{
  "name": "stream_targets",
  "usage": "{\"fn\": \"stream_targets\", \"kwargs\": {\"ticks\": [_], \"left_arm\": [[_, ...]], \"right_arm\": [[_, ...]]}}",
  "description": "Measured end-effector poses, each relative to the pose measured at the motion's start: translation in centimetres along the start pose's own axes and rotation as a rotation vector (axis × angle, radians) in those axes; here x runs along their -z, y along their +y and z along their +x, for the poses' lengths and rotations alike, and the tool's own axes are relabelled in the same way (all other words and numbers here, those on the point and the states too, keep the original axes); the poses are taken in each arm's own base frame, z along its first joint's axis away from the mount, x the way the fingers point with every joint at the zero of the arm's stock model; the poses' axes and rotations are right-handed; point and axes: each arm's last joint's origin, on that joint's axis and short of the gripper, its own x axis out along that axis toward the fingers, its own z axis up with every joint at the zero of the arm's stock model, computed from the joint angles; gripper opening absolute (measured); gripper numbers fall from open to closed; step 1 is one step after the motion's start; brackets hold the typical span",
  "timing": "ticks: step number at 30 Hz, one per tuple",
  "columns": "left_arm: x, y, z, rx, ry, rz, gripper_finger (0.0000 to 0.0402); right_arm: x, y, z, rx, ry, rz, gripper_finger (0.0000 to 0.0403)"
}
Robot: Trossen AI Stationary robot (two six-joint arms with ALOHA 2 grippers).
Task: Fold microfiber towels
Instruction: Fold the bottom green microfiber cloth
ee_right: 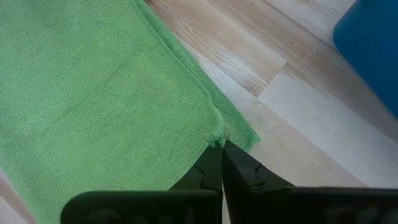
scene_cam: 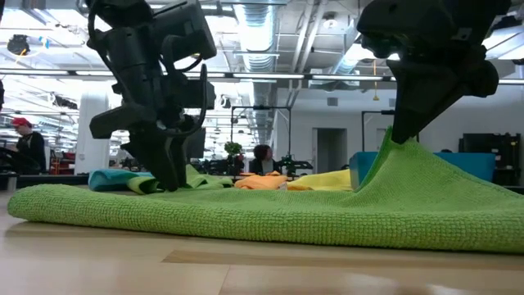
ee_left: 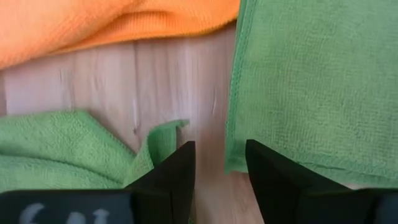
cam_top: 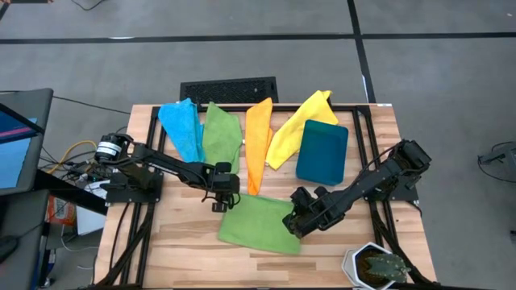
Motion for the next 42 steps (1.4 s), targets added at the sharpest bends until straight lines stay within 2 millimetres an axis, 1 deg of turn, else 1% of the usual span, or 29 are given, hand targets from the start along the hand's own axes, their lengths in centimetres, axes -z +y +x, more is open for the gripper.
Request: {"fn": "stream_targets", "kwargs": {"ticks": [7, 13, 17, 23, 25, 29, 37, 40, 42], "left_arm": [[0.2, 0.0, 0.2, 0.004, -0.006, -0.013, 0.0122], [0.1, -0.1, 0.2, 0.022, -0.011, 0.001, 0.0098], [0.0, -0.1, 0.2, 0.015, -0.022, 0.015, 0.0070], [0.0, -0.1, 0.2, 0.022, -0.026, 0.026, 0.0015], [0.0, -0.1, 0.2, 0.030, -0.026, 0.038, 0.0004], [-0.1, -0.2, -0.1, 0.031, -0.013, 0.033, 0.0001], [-1.7, -0.7, -1.8, 0.026, 0.002, 0.052, 0.0000], [-1.8, -1.1, -2.3, 0.016, 0.017, 0.049, 0.0000], [-1.5, -1.3, -2.6, 0.016, 0.042, 0.039, 0.0000]], "right_arm": [[0.0, 0.0, 0.0, 0.000, 0.000, 0.000, 0.0025], [0.0, 0.0, 0.0, 0.000, 0.000, 0.000, 0.0022], [0.0, 0.0, 0.0, 0.000, 0.000, 0.000, 0.0026], [0.0, 0.0, 0.0, 0.000, 0.000, 0.000, 0.0022], [0.0, 0.0, 0.0, 0.000, 0.000, 0.000, 0.0022], [0.0, 0.0, 0.0, 0.000, 0.000, 0.000, 0.0025], [-0.1, 0.0, 0.0, 0.001, 0.000, 0.001, 0.0022], [-0.1, 0.0, 0.0, 0.001, 0.000, 0.002, 0.0022], [-0.1, 0.0, 0.0, 0.001, 0.000, 0.003, 0.0025]]}}
